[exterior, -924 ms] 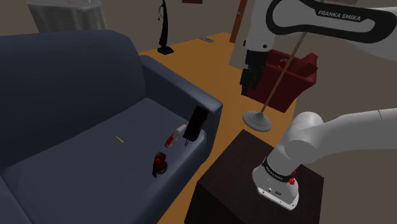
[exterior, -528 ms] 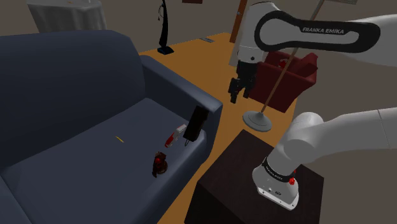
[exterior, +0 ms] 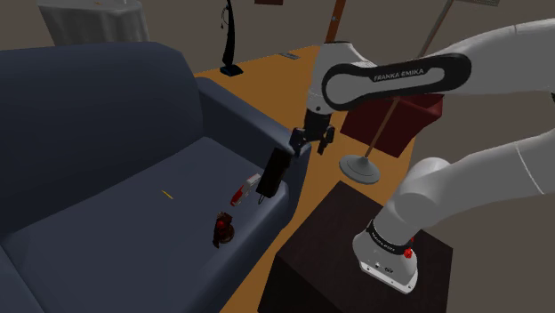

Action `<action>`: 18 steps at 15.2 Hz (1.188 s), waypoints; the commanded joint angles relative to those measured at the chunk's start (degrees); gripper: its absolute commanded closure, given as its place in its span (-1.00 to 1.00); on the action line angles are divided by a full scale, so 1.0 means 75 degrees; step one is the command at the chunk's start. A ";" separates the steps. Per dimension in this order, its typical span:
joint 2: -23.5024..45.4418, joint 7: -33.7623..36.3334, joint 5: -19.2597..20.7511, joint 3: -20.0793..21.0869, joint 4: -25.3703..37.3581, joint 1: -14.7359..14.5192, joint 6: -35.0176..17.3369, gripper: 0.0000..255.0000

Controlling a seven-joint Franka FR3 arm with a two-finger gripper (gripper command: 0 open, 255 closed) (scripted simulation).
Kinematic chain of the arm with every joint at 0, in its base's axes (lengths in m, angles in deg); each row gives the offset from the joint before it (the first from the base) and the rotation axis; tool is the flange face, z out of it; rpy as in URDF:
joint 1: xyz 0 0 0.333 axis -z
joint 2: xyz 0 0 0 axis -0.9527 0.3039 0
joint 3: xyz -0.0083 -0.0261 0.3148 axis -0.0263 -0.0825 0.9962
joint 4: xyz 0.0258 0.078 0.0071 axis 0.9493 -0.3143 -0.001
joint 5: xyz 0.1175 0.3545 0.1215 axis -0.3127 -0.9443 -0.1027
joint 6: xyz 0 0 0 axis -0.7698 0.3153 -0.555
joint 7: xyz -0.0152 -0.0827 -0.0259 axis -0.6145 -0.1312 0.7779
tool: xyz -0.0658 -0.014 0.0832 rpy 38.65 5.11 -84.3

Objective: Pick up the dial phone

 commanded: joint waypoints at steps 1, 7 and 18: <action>0.0521 0.0571 -0.0023 0.0228 -0.0053 0.0156 -0.0762 -1.00; 0.2274 0.2428 0.0297 0.0890 0.0015 0.0728 -0.2871 -1.00; 0.5863 0.7491 0.3630 0.0850 0.1315 0.1550 -0.5451 -1.00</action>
